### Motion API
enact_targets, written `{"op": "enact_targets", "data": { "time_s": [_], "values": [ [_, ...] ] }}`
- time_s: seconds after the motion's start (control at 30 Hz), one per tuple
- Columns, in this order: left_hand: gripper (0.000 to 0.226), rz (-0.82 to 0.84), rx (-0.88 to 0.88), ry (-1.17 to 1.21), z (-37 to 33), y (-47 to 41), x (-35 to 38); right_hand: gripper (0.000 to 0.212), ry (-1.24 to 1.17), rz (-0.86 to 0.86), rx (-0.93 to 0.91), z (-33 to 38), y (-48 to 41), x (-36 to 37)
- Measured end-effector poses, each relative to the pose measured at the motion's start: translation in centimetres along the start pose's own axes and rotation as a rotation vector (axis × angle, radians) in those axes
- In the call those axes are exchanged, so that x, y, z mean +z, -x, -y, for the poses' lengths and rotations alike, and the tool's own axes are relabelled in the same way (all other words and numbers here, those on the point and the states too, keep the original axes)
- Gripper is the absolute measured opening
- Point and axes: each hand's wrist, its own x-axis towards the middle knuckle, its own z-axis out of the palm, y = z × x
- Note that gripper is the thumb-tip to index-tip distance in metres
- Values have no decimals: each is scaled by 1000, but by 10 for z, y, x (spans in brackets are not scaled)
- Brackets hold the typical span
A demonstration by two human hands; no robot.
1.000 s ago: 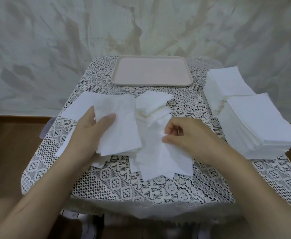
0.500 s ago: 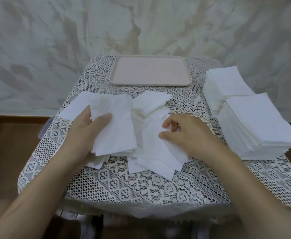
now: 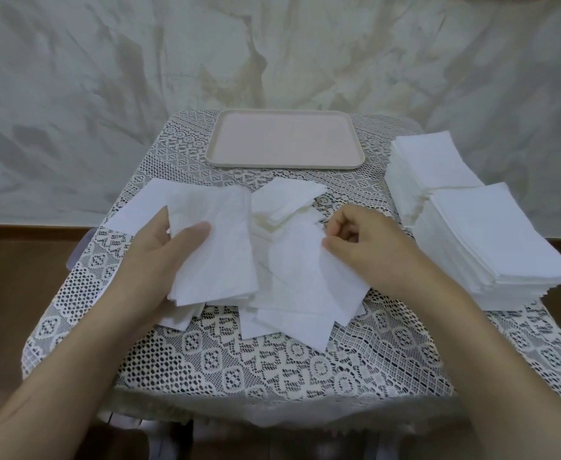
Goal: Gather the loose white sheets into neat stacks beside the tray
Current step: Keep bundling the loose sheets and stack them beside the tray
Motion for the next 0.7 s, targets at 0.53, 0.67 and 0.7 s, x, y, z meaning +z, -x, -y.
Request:
{"op": "enact_targets", "data": {
  "time_s": [0.53,0.67,0.7],
  "values": [
    [20,16,-2,22,-1,-1,-1,20,161,93,97,-4,-5,3],
    [21,13,-2,20,0,-3,-4,26,136,70,106,-8,-7,-1],
    [21,11,-2,23,0,-3,-5,26,138,64,105,-8,-6,-3]
  ]
}}
